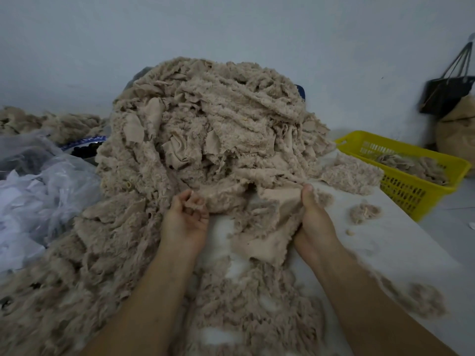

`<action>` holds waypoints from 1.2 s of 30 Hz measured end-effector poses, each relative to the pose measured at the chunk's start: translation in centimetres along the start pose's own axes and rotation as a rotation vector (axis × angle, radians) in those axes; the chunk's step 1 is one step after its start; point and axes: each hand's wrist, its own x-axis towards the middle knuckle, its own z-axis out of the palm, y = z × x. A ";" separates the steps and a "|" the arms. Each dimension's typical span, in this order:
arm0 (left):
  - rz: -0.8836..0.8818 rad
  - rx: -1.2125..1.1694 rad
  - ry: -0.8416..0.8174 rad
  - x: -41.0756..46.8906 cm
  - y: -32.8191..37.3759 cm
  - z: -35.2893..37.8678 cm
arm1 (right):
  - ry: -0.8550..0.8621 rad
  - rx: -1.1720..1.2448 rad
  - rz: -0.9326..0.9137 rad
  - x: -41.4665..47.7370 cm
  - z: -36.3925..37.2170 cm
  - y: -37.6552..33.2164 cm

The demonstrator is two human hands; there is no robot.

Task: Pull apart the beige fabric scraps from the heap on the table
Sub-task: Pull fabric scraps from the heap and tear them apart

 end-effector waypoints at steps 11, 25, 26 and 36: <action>0.435 1.267 0.029 -0.1 -1.2 -0.2 | -0.346 -0.035 -0.030 -1.7 0.9 1.1; -0.019 0.956 -0.391 -2.6 -2.6 0.9 | -0.533 -0.444 -0.109 -2.0 0.6 2.9; -0.073 0.861 -0.330 -2.3 -2.5 0.8 | -0.546 -0.526 -0.111 -2.2 0.7 2.7; -0.225 0.375 -0.157 -1.3 -1.6 1.3 | -0.537 -0.760 -0.061 -1.6 0.8 2.5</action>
